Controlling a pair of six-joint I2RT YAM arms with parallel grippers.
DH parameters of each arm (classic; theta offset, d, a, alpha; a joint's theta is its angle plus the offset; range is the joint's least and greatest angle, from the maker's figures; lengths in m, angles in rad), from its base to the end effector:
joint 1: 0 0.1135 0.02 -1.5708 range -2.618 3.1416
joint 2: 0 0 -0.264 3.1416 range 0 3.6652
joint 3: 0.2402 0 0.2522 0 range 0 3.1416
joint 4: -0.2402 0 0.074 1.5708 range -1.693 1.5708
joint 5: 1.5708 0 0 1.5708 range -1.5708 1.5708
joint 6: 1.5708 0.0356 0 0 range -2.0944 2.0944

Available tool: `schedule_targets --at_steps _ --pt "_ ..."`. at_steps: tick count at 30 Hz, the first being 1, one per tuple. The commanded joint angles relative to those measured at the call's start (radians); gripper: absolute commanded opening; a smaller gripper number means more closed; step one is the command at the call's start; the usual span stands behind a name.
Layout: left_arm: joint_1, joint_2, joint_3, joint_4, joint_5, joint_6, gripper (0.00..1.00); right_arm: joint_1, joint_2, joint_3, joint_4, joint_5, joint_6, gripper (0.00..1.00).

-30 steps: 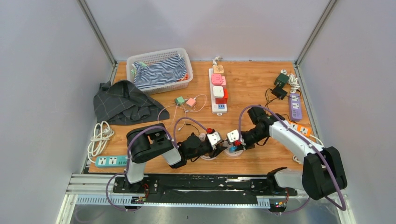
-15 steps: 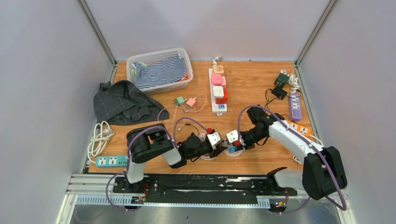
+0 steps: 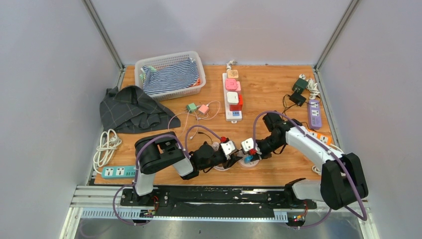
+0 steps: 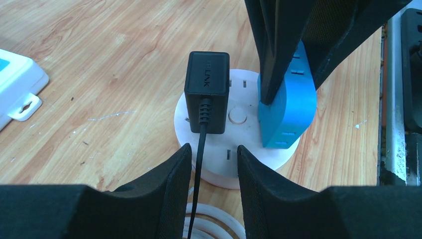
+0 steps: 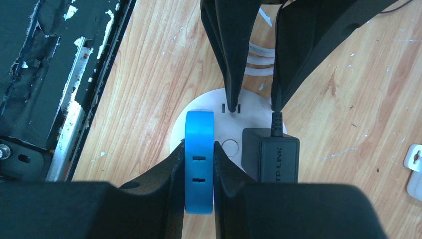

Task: Pull the plug off the socket
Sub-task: Remove the plug from the socket.

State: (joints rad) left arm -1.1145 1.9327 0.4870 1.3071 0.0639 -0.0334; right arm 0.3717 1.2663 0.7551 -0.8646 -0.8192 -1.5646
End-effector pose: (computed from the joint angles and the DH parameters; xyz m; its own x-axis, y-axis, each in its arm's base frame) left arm 0.1355 -0.2811 0.1097 -0.0917 0.1112 -0.9896 0.9212 0.3869 -0.0419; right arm 0.1796 0.0979 0.2014 0.3742 -0.5870 -0.7179 -0.9164 -0.3527 -0.1893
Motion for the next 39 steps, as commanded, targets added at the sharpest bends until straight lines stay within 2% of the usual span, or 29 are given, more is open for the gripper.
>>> schedule_targets --at_steps 1,5,9,17,31,39 --pt "-0.008 0.030 -0.007 -0.072 0.010 0.019 0.42 0.033 0.030 0.032 -0.069 -0.035 -0.003 0.00" --pt "-0.008 0.042 -0.003 -0.061 0.016 0.015 0.42 0.049 0.038 0.050 -0.067 -0.057 0.016 0.00" --pt "-0.007 0.045 -0.006 -0.049 0.016 0.013 0.42 0.048 0.024 0.039 -0.071 -0.006 0.014 0.00" --pt "-0.007 0.031 -0.007 -0.073 0.014 0.018 0.41 -0.041 -0.047 -0.008 -0.070 0.018 -0.017 0.00" --pt "-0.008 0.044 0.005 -0.076 0.028 0.015 0.41 0.039 0.038 0.044 -0.032 -0.051 0.044 0.00" --pt "-0.009 0.039 0.004 -0.084 0.028 0.016 0.41 -0.018 -0.031 0.016 -0.045 0.024 0.035 0.00"
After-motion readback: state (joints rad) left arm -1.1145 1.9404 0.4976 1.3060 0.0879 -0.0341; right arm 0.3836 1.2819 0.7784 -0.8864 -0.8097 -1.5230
